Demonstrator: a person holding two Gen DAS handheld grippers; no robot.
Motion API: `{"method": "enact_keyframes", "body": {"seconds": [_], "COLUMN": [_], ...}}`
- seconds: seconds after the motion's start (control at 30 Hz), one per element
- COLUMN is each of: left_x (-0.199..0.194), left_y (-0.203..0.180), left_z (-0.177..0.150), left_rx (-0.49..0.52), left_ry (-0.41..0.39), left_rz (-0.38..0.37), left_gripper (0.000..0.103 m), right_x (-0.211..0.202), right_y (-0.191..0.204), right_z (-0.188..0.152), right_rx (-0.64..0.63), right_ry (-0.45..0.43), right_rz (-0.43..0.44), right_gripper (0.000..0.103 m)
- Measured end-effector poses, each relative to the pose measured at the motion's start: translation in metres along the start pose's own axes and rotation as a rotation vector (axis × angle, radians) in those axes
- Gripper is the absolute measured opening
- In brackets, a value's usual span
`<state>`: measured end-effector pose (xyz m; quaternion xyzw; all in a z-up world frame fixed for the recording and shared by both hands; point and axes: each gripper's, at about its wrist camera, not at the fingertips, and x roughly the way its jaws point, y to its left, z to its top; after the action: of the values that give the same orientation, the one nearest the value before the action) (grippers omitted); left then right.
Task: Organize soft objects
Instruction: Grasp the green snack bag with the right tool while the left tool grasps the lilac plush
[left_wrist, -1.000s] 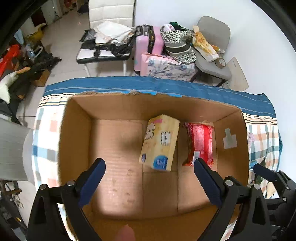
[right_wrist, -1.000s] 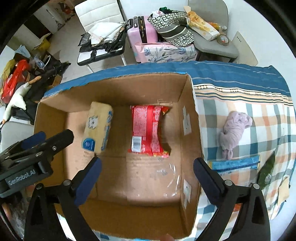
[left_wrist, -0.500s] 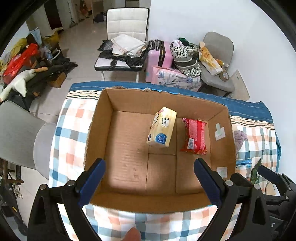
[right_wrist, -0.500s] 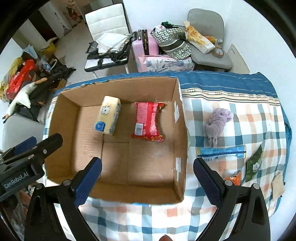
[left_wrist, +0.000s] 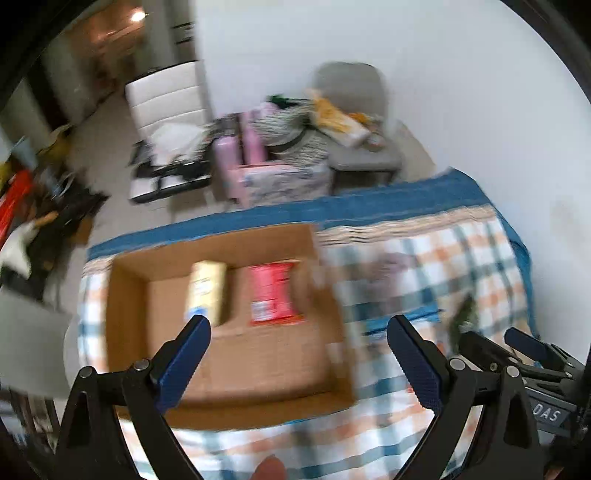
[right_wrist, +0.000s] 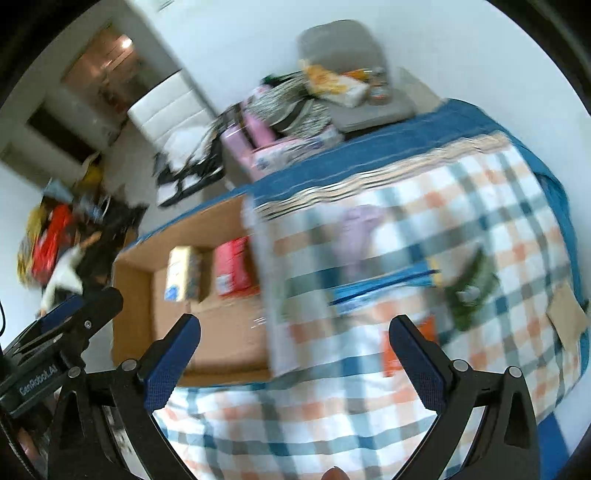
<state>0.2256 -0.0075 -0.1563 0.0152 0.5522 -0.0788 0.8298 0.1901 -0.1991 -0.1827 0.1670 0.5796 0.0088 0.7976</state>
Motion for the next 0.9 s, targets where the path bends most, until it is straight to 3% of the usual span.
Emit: {"method": "enact_keyframes", "body": {"seconds": [0.27, 0.5, 0.7, 0.9], "left_x": [0.074, 0.168, 0.243, 0.288], "left_y": [-0.098, -0.137, -0.15, -0.157], "left_z": [0.046, 0.066, 0.06, 0.049], "left_rx": [0.129, 0.182, 0.19, 0.202], "left_ry": [0.101, 0.267, 0.41, 0.492], "left_rz": [-0.026, -0.015, -0.001, 0.024], "left_gripper": [0.098, 0.098, 0.098, 0.098], "right_x": [0.002, 0.047, 0.111, 0.161], "right_y": [-0.124, -0.222, -0.274, -0.295], "right_z": [0.017, 0.022, 0.017, 0.009], "right_rx": [0.193, 0.38, 0.526, 0.602], "right_ry": [-0.006, 0.068, 0.173, 0.259], "right_rz": [-0.075, -0.095, -0.064, -0.037], "right_gripper": [0.103, 0.103, 0.103, 0.103]}}
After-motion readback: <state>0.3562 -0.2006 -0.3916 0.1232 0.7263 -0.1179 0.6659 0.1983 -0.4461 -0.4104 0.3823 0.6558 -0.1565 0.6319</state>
